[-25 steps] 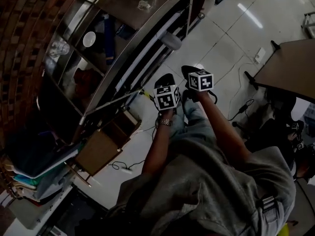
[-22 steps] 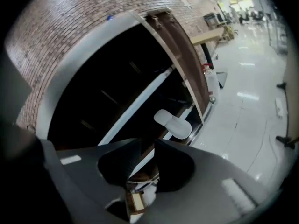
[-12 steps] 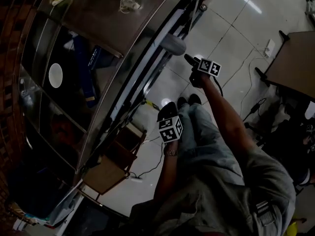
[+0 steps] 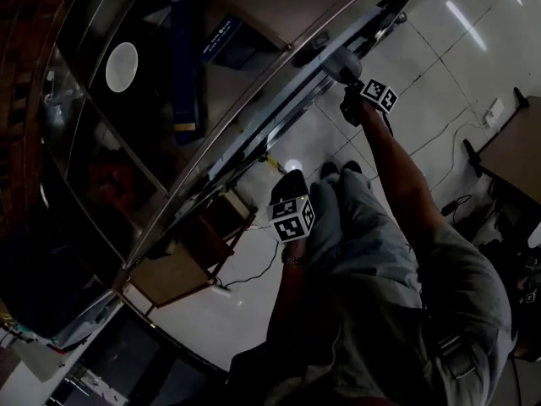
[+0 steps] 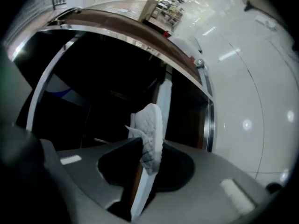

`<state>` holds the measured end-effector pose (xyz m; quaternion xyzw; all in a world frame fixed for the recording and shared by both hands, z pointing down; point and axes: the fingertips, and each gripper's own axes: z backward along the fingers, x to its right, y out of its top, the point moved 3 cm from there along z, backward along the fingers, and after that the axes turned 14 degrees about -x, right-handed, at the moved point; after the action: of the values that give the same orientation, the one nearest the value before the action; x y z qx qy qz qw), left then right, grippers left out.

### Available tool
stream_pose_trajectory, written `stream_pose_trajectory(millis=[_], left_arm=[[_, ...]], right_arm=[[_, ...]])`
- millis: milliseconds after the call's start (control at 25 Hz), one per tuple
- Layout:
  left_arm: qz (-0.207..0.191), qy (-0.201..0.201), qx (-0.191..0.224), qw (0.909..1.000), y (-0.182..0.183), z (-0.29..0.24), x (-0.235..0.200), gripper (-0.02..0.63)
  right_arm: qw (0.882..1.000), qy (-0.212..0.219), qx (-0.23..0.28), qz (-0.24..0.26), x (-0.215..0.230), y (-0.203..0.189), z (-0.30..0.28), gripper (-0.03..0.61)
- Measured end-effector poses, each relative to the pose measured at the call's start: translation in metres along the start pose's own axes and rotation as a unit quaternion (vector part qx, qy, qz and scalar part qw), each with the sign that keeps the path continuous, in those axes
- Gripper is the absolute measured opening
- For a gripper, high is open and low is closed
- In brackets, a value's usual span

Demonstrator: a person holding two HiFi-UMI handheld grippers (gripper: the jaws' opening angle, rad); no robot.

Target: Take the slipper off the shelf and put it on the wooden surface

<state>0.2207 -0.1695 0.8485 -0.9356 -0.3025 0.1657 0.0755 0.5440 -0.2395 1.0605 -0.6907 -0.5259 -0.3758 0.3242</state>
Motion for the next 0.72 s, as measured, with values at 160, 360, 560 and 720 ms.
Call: stream_pose_trajectory(millis=[160, 360, 560, 720], left_arm=[[-0.009, -0.009, 0.007, 0.9999, 0.019, 0.045, 0.023, 0.003], [-0.050, -0.050, 0.014, 0.9974, 0.055, 0.104, 0.092, 0.003], [-0.142, -0.064, 0.043, 0.9868, 0.089, 0.135, 0.172, 0.003], [-0.177, -0.061, 0.022, 0.9821, 0.085, 0.136, 0.216, 0.003]], right_arm=[[0.995, -0.028, 0.002, 0.093, -0.072, -0.008, 0.066, 0.058], [0.975, -0.122, -0.006, 0.183, -0.148, -0.032, 0.195, 0.058], [0.948, -0.197, -0.023, 0.247, -0.223, -0.062, 0.323, 0.058], [0.938, -0.199, 0.019, 0.282, -0.258, -0.064, 0.384, 0.058]])
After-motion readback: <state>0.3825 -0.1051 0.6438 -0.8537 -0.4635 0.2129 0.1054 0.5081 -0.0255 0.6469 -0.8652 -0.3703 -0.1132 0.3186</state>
